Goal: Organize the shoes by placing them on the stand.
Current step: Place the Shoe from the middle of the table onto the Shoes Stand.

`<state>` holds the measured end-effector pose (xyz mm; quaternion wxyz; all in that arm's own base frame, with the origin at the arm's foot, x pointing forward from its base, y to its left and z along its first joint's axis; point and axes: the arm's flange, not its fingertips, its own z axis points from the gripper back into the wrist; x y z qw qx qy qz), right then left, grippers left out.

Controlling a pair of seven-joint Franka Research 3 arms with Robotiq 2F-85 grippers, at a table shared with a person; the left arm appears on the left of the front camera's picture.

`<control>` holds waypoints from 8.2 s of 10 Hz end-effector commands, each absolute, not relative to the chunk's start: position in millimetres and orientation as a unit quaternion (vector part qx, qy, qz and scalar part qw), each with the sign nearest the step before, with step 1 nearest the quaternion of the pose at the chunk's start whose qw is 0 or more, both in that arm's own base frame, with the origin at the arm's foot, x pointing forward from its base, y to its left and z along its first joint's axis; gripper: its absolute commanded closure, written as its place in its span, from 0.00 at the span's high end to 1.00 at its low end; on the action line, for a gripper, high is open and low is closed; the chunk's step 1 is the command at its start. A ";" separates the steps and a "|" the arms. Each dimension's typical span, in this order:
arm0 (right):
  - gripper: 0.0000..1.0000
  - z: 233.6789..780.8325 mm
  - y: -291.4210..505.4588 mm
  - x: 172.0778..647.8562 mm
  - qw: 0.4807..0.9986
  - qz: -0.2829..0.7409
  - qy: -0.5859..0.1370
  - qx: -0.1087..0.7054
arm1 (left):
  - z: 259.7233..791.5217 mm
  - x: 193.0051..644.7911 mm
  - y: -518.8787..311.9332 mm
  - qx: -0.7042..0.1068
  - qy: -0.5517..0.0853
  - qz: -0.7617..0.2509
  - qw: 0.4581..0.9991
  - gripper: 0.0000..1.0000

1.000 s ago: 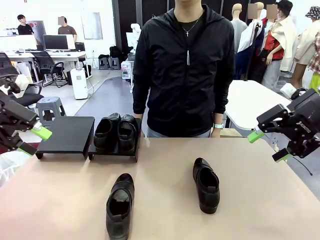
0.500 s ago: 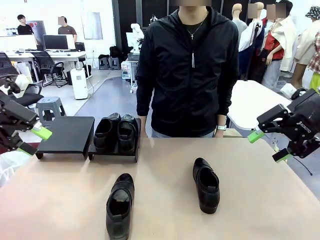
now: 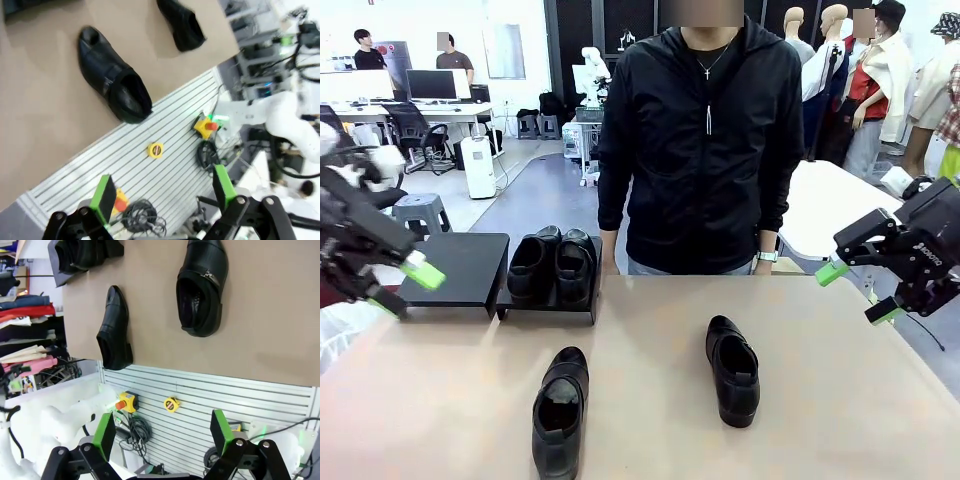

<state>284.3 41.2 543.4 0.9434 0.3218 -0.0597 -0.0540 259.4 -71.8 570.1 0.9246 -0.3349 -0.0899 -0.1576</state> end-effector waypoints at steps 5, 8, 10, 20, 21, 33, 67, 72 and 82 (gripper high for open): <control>1.00 546.1 39.9 285.8 0.940 -0.045 -0.061 0.332 | 513.8 210.0 -265.5 -0.090 -0.075 -0.079 0.990 1.00; 1.00 546.1 39.9 285.8 0.940 -0.045 -0.061 0.332 | 471.1 240.1 -285.0 -0.097 -0.119 -0.052 0.987 1.00; 1.00 546.1 39.9 285.8 0.940 -0.045 -0.061 0.332 | 449.6 258.0 -295.4 -0.110 -0.110 -0.071 0.985 1.00; 1.00 546.1 39.9 285.8 0.940 -0.045 -0.061 0.332 | 338.7 311.9 -335.5 -0.042 -0.118 -0.043 0.991 1.00; 1.00 546.1 39.9 285.8 0.940 -0.045 -0.061 0.332 | 339.4 312.6 -334.4 -0.034 -0.123 -0.038 0.991 0.42; 1.00 546.1 39.9 285.8 0.940 -0.045 -0.061 0.332 | 417.4 281.7 -297.2 -0.046 -0.101 -0.070 0.991 0.00; 1.00 546.1 39.9 285.8 0.940 -0.045 -0.061 0.332 | 458.0 635.8 21.5 0.081 -0.300 -0.001 0.951 0.00; 1.00 546.1 39.9 285.8 0.940 -0.045 -0.061 0.332 | 434.6 632.5 20.5 0.084 -0.279 -0.002 0.957 0.00; 1.00 546.1 39.9 285.8 0.940 -0.045 -0.061 0.332 | 524.0 504.2 40.1 -0.050 -0.281 -0.065 0.956 1.00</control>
